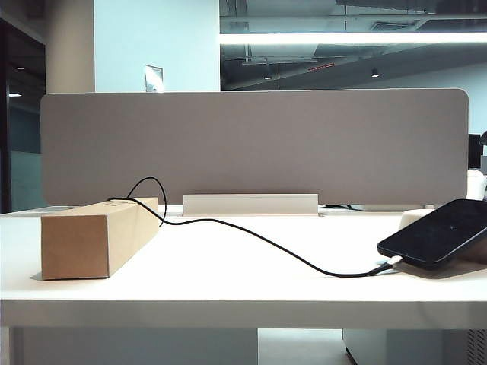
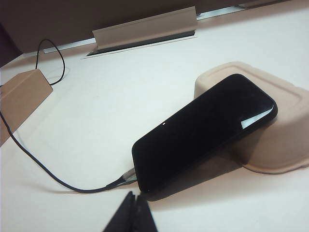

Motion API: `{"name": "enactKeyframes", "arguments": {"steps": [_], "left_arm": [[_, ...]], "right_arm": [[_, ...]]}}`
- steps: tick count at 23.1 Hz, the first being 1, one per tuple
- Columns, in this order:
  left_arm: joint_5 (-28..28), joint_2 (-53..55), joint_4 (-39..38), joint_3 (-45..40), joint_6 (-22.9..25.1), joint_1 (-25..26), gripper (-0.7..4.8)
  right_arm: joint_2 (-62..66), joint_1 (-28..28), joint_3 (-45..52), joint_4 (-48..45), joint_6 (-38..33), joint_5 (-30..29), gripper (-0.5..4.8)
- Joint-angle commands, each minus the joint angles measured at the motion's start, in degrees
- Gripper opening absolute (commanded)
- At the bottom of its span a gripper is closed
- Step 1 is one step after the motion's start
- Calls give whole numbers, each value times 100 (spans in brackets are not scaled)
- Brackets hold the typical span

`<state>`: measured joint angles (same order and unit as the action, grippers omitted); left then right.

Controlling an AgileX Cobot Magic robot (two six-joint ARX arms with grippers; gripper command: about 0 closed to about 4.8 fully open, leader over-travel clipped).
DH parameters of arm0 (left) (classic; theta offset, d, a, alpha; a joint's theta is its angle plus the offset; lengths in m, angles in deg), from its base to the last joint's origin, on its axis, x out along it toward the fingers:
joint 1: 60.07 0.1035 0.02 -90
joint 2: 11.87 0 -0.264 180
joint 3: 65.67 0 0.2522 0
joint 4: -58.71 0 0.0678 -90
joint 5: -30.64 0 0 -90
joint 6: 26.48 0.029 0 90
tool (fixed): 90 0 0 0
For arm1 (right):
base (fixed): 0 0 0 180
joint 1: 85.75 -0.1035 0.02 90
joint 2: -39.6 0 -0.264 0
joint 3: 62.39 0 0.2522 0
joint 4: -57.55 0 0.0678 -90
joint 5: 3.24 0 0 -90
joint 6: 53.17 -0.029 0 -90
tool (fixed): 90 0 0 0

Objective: Pick up the charging cable and the phone, plug the charging cable into the charging port on the phone, and finally place them back on the table.

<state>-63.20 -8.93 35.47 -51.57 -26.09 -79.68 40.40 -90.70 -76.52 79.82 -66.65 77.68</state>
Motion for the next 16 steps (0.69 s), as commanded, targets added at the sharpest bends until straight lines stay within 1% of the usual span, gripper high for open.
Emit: {"name": "enactKeyframes", "arguments": {"steps": [1, 11, 14, 15, 16], "left_arm": [[-2, 0, -76, 11, -17, 2, -6], [114, -4, -81, 13, 48, 17, -6], [748, -4, -33, 13, 715, 251, -6], [955, -7, -26, 13, 826, 426, -6], [1108, -7, -33, 11, 815, 741, -6]], "right_arm": [[9, 7, 33, -63, 22, 17, -5], [9, 7, 33, -63, 22, 17, -5], [9, 7, 33, -63, 22, 20, -5], [9, 7, 33, -63, 22, 20, -5], [9, 7, 33, -63, 22, 17, -5]]}}
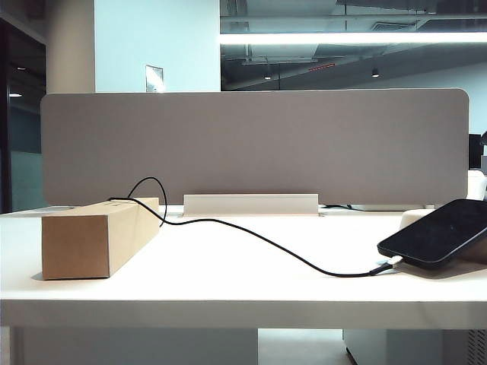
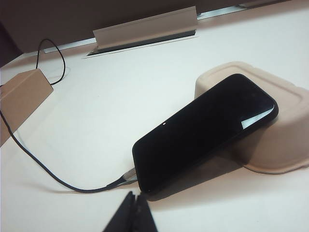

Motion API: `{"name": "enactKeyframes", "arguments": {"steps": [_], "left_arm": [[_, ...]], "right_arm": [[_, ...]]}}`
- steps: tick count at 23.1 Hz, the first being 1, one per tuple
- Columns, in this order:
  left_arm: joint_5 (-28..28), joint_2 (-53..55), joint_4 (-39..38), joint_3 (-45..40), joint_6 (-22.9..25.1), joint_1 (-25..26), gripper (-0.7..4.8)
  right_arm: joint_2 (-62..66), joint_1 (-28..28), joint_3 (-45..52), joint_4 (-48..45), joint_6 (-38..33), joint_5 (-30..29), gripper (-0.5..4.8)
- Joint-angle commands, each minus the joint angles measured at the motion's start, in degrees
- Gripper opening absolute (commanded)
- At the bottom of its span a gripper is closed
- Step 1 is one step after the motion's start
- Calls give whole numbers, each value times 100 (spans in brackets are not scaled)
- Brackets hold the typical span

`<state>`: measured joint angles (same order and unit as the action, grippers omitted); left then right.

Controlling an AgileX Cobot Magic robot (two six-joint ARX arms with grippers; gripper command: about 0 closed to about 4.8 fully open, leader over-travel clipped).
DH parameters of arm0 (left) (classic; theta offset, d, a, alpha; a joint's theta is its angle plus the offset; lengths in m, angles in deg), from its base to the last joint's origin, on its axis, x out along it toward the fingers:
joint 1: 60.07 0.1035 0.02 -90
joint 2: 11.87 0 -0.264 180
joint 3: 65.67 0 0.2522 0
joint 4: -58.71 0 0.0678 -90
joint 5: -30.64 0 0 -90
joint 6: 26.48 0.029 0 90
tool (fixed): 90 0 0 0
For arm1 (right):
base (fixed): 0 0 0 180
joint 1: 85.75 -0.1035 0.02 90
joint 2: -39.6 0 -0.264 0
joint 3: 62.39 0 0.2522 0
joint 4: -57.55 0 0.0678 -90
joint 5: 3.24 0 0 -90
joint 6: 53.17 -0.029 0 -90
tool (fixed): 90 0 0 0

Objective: Pick up the charging cable and the phone, plug the charging cable into the charging port on the phone, and finally place them back on the table.

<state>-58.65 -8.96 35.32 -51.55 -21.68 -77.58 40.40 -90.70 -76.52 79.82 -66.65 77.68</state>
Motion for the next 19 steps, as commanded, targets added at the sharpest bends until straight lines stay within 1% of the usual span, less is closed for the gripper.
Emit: {"name": "enactKeyframes", "arguments": {"steps": [1, 4, 6, 9, 13, 16, 19], "left_arm": [[669, -9, -15, 11, 374, 848, -6], [697, -245, -13, 9, 365, 1381, -6], [702, -271, 131, 9, 188, 1637, -6], [667, -271, 168, 9, 181, 1659, -5], [195, -271, 188, 9, 168, 1829, -5], [81, -271, 365, 9, -101, 1858, -5], [46, -271, 726, 9, -295, 1856, -5]], "right_arm": [[9, 7, 33, -63, 22, 20, -5], [9, 7, 33, -63, 20, 20, -5], [9, 7, 33, -61, 22, 17, -5], [4, 7, 33, -63, 22, 17, -5], [4, 7, 33, -63, 22, 17, -5], [4, 7, 33, -63, 22, 17, -5], [4, 7, 33, -63, 22, 20, -5]]}}
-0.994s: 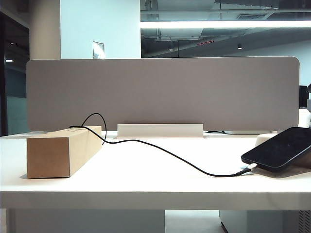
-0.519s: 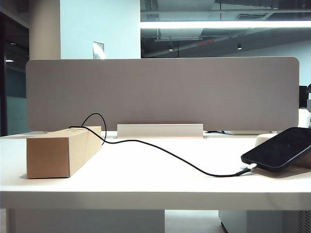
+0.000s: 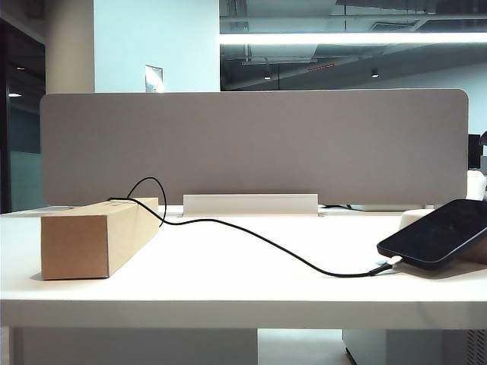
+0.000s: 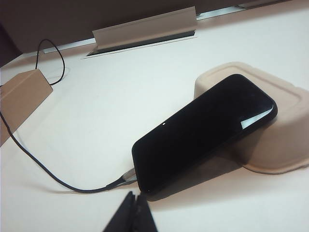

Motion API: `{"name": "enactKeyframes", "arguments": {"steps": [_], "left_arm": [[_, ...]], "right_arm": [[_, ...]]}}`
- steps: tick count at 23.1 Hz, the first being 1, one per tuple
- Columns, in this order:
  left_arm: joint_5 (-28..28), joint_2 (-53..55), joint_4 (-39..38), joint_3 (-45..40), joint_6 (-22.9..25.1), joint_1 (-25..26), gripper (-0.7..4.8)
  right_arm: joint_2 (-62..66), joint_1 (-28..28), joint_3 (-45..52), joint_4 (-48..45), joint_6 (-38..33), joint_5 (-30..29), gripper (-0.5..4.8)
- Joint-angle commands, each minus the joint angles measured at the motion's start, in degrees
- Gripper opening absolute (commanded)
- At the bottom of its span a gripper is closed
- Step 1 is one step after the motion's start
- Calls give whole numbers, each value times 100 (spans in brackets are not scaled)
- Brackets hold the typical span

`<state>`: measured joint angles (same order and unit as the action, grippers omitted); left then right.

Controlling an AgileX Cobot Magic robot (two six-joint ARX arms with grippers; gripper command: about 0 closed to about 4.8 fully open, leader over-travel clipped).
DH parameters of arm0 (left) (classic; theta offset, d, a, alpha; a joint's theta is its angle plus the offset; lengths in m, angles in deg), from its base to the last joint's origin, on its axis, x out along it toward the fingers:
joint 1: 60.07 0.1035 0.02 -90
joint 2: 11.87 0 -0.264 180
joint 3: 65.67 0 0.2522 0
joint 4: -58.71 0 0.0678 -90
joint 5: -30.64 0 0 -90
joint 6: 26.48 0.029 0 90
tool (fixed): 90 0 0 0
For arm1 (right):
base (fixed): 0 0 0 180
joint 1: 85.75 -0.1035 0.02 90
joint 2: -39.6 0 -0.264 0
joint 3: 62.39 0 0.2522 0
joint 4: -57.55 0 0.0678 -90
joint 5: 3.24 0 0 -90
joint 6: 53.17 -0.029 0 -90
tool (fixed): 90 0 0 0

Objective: Pick up the charging cable and the phone, plug the charging cable into the charging port on the phone, and finally place them back on the table.

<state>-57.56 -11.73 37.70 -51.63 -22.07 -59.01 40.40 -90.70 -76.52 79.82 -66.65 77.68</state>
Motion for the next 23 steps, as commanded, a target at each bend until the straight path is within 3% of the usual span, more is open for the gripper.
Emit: {"name": "enactKeyframes", "arguments": {"steps": [1, 8, 23], "left_arm": [[-63, 7, 634, 17, -326, -2, -5], [-59, 7, 1543, 17, -385, 15, -5], [-55, 7, 1458, 17, -382, 11, -5]], "right_arm": [[4, 7, 33, -63, 22, 20, -5], [4, 7, 33, -63, 22, 20, -5], [4, 7, 33, -63, 22, 20, -5]]}}
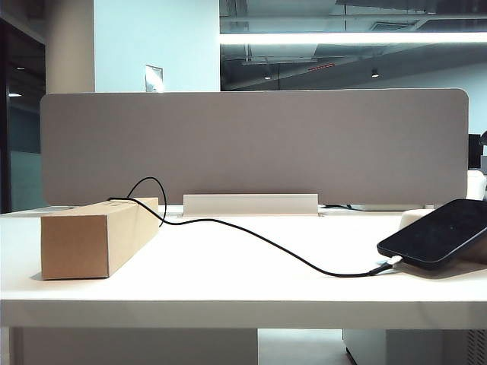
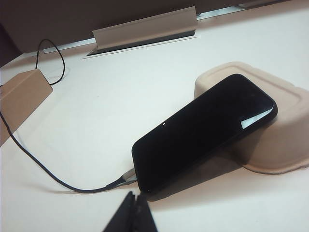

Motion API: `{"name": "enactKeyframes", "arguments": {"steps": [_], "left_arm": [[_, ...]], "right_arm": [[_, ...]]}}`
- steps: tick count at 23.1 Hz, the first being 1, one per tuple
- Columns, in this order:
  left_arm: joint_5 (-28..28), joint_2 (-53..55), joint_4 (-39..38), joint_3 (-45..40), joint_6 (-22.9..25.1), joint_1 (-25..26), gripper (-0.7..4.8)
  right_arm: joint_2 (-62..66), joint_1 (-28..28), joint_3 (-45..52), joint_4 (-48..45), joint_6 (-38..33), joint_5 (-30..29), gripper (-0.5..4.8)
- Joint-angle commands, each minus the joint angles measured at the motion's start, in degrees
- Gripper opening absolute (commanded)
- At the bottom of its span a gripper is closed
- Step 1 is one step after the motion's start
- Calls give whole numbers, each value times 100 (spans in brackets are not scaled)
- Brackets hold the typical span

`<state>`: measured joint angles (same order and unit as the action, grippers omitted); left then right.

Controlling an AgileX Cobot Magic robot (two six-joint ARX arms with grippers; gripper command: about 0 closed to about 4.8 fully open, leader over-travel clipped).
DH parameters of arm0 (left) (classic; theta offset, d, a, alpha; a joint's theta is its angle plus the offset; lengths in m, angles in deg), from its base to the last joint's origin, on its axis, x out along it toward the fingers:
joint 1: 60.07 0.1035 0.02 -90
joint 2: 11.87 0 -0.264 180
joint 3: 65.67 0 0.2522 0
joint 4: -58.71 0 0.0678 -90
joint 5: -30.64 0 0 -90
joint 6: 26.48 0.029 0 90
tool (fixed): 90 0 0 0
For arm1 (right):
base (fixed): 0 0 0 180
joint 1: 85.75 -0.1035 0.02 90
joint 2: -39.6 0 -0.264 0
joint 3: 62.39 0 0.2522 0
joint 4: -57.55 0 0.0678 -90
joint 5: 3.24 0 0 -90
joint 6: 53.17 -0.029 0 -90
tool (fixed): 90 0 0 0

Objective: Pick up the charging cable and the phone, plug the charging cable into the charging port on the phone, and finally place them back on the table.

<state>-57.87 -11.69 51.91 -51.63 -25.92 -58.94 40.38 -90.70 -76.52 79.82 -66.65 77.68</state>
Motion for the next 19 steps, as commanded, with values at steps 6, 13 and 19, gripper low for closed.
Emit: {"name": "enactKeyframes", "arguments": {"steps": [6, 13, 19], "left_arm": [[-24, 2, 37, 17, 2, 4, -5], [-24, 2, 37, 17, 4, 4, -5], [-24, 2, 37, 17, 2, 4, -5]], "right_arm": [[7, 7, 33, -63, 22, 22, -5], [-79, 11, 33, -328, 1335, 970, -5], [-79, 20, 33, -426, 1355, 1541, -5]]}}
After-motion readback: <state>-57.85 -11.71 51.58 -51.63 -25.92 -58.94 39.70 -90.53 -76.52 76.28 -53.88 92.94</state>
